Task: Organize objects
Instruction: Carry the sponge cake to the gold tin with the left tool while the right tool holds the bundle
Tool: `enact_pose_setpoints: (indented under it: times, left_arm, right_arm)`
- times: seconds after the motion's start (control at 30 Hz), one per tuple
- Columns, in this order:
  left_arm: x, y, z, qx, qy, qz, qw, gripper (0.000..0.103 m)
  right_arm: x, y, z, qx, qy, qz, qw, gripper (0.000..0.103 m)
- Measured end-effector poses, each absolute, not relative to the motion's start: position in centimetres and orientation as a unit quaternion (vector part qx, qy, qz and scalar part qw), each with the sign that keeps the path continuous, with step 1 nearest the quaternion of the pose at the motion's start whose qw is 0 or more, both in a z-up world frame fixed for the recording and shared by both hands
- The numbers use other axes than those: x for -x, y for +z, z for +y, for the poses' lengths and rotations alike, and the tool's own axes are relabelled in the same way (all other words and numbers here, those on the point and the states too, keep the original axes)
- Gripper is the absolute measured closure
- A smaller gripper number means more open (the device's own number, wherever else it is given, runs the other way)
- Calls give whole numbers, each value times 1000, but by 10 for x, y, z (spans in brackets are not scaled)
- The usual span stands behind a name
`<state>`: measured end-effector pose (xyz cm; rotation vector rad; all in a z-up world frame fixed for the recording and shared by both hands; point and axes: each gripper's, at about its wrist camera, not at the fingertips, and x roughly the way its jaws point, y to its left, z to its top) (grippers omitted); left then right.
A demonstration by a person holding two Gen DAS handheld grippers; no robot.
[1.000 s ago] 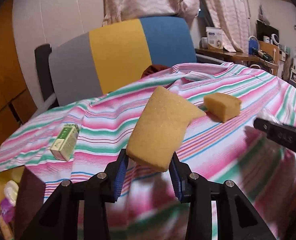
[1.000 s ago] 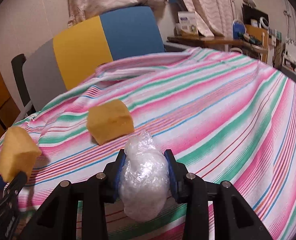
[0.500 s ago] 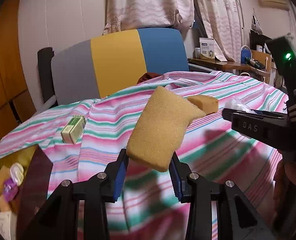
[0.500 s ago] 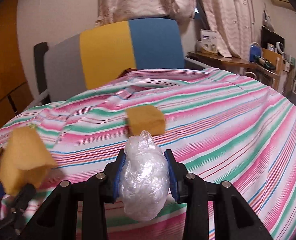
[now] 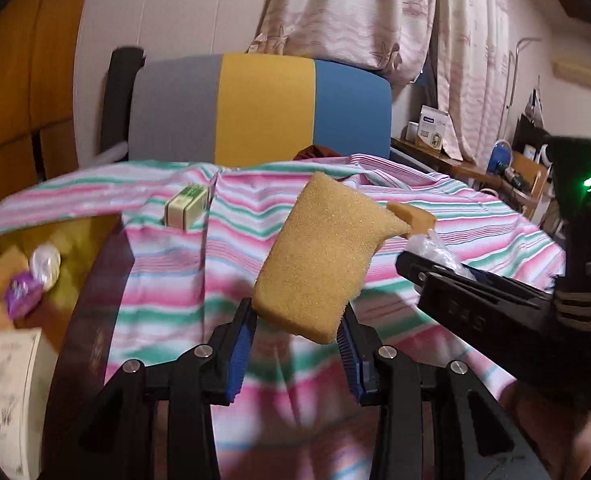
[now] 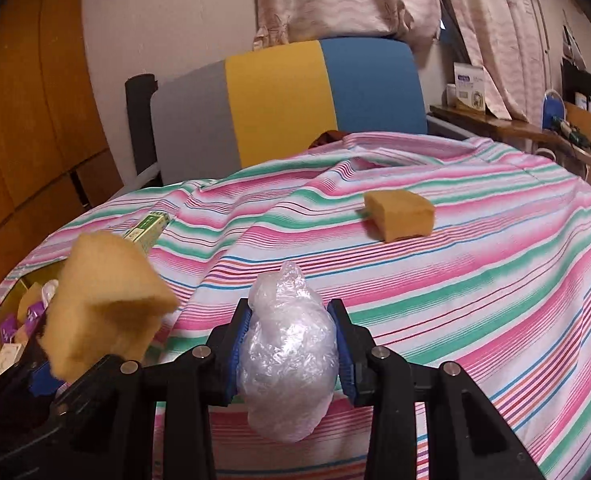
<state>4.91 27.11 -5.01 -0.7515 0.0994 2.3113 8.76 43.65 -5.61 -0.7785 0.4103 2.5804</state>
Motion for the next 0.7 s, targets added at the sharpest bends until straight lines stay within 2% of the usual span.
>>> enact_pose_setpoints:
  times: [0.3, 0.7]
  left_arm:
    - [-70, -33, 232, 300, 881, 16, 365, 62]
    - [-20, -5, 154, 343, 892, -66, 288, 62]
  right_arm:
    - [-82, -62, 424, 298, 924, 116, 210, 65]
    - [-79, -58, 402, 314, 925, 91, 196, 65]
